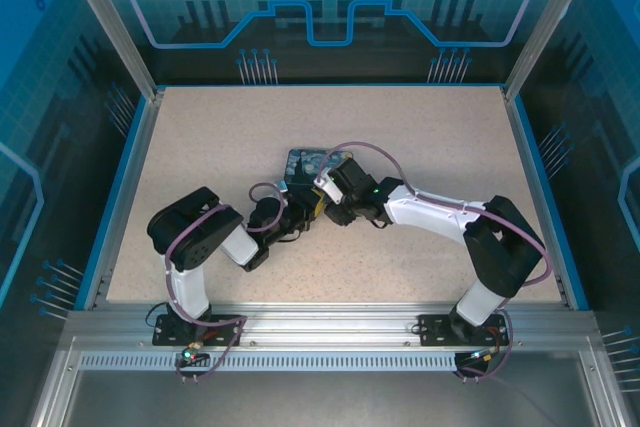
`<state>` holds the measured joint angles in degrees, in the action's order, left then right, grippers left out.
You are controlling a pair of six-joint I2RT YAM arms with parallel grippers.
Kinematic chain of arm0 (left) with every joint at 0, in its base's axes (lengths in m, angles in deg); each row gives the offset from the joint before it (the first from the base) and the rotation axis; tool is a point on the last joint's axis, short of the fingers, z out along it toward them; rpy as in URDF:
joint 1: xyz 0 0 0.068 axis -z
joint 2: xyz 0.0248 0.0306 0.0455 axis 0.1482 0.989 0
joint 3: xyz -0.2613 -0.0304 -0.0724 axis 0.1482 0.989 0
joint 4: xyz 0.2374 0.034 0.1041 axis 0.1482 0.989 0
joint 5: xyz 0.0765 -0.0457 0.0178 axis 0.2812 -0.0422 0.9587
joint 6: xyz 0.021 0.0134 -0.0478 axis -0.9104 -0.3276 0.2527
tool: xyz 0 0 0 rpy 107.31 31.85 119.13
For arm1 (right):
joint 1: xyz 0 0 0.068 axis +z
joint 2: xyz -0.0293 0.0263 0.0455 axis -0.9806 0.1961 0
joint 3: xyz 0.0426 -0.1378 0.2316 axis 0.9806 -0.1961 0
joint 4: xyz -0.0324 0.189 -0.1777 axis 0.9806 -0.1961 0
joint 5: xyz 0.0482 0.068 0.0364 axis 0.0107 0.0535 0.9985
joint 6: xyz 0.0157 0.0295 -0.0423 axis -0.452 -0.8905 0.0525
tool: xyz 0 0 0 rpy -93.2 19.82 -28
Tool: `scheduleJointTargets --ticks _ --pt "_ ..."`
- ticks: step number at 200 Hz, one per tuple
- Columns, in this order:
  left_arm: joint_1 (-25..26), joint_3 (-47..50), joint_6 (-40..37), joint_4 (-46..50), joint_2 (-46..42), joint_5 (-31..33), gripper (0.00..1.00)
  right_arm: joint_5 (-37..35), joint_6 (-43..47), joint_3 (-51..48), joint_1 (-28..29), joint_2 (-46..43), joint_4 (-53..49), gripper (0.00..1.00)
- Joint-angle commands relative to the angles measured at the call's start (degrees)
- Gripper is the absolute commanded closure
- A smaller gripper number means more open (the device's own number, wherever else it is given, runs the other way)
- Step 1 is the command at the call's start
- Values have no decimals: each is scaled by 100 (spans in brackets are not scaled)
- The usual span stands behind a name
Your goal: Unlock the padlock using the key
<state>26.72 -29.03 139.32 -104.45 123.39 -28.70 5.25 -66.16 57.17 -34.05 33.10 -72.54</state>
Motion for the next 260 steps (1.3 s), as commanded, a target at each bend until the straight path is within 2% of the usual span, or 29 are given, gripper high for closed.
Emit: scheduleJointTargets --ticks 1,127,195,228,260 --pt "-34 -44 130 -284 47 -120 100 -131 299 -150 121 -166 450 58" --pt "-44 -60 161 -284 39 -151 100 -240 441 64 168 346 366 60" --pt "-39 -55 170 -276 40 -178 100 -327 430 366 159 561 419 71" --pt "-40 -53 168 -280 36 -178 100 -253 410 435 138 590 350 84" --pt "-43 -52 167 -284 54 -186 100 52 281 373 123 430 314 91"
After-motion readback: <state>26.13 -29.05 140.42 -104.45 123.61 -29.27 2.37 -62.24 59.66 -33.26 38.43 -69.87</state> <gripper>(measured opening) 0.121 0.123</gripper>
